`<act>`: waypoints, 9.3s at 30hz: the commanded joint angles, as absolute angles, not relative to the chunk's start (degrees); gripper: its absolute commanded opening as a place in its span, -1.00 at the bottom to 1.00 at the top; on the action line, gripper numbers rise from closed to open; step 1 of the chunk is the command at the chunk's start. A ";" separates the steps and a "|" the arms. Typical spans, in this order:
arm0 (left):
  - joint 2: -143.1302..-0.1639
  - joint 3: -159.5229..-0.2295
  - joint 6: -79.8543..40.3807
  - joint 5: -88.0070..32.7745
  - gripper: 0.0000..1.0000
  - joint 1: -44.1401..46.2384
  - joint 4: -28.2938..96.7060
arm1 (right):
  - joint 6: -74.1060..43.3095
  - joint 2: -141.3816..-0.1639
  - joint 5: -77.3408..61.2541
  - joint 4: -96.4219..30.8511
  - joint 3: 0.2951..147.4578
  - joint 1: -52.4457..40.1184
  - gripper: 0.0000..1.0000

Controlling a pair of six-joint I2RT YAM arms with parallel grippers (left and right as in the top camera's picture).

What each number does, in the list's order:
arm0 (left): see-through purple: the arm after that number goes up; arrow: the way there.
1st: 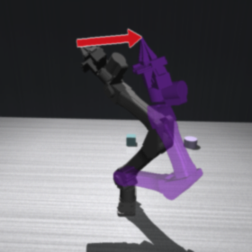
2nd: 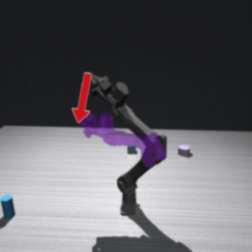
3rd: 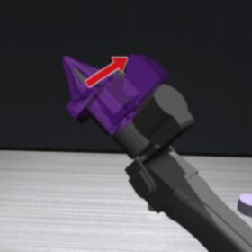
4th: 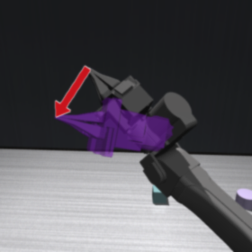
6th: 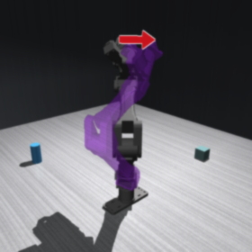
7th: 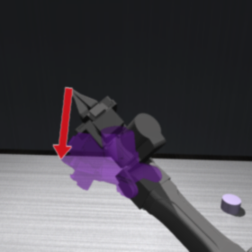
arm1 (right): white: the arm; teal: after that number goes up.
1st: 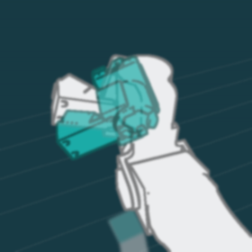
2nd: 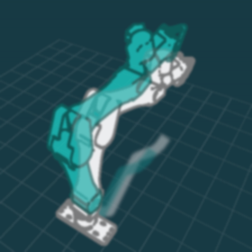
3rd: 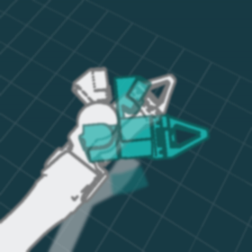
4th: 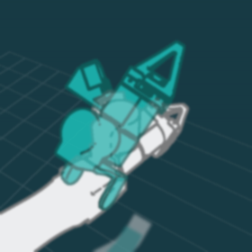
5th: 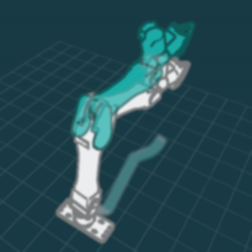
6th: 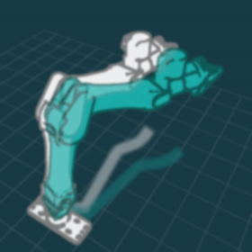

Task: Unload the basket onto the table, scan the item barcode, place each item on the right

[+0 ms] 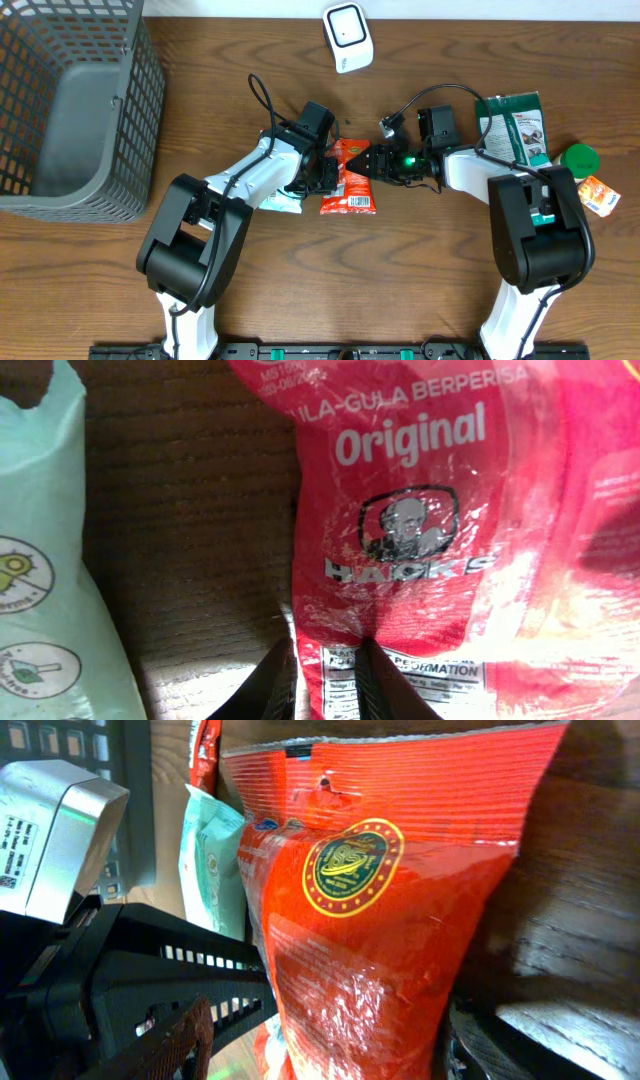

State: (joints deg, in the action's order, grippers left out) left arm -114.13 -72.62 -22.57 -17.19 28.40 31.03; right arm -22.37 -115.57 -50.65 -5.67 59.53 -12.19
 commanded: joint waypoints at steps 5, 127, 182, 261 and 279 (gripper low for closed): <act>-116.51 -72.18 -21.61 -15.33 -0.56 28.86 31.62 | -22.24 -119.20 -47.46 -6.00 58.48 -12.21 0.15; -94.06 -72.36 -7.84 -53.76 -0.70 24.86 27.79 | -32.60 -102.21 -84.93 7.11 58.48 -7.25 -0.43; -93.97 -72.34 -15.11 -59.57 -0.77 17.63 27.92 | -15.59 -102.26 -88.40 -7.51 58.33 -9.10 -0.48; -128.60 -117.23 57.43 12.64 -0.86 28.80 1.61 | -15.81 -79.50 5.32 -53.60 62.83 -4.97 0.99; -140.51 -117.23 57.04 -5.69 -0.86 24.49 -14.26 | -15.81 -79.50 5.32 -53.60 62.83 -4.97 0.98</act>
State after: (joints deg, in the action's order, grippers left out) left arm -140.29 -116.73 57.06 -0.91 24.73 -13.17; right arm -14.90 -79.48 4.58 -53.56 62.22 -5.30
